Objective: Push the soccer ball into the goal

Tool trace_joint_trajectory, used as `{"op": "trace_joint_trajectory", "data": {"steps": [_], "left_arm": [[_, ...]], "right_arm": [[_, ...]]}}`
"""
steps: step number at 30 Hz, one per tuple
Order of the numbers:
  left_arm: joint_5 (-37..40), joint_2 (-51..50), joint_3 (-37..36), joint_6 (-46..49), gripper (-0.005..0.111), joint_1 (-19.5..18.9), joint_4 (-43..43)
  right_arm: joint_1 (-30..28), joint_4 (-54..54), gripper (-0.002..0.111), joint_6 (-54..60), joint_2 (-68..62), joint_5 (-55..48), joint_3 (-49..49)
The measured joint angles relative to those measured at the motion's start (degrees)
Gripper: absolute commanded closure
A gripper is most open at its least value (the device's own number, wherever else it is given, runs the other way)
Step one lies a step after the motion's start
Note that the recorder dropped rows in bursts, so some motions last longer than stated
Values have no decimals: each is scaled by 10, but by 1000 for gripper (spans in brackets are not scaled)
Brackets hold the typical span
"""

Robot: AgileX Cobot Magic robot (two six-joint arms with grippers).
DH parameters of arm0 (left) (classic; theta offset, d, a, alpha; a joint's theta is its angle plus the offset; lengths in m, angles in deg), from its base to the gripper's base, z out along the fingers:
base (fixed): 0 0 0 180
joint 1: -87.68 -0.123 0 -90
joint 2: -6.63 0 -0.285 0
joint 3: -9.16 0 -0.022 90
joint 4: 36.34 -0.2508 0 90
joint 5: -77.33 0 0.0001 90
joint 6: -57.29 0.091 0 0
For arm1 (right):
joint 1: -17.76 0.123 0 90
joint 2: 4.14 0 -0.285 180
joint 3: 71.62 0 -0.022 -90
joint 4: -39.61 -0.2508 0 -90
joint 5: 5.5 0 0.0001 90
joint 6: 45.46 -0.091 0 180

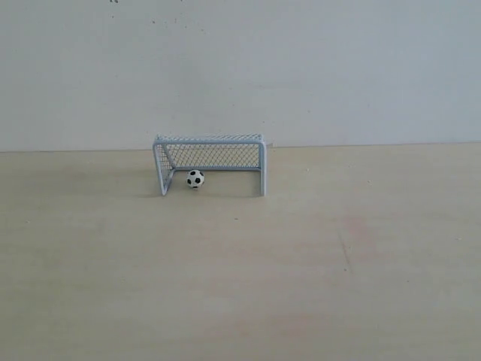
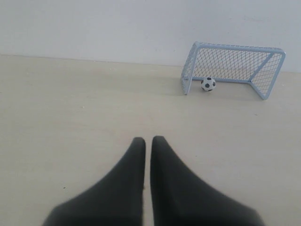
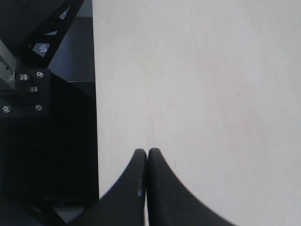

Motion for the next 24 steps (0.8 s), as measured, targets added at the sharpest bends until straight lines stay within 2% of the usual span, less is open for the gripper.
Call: {"op": "trace_joint_trajectory", "data": {"steps": [5,17,24], "left_arm": [[0,0,0,0,102,0,0],[0,0,0,0,102,0,0],[0,0,0,0,102,0,0]], "right_arm": [[-4,0,109,-1,0,0,0],[-93,-17,109,-65,1,2,0],[-167,-26,109,-161,62,87,0]]}}
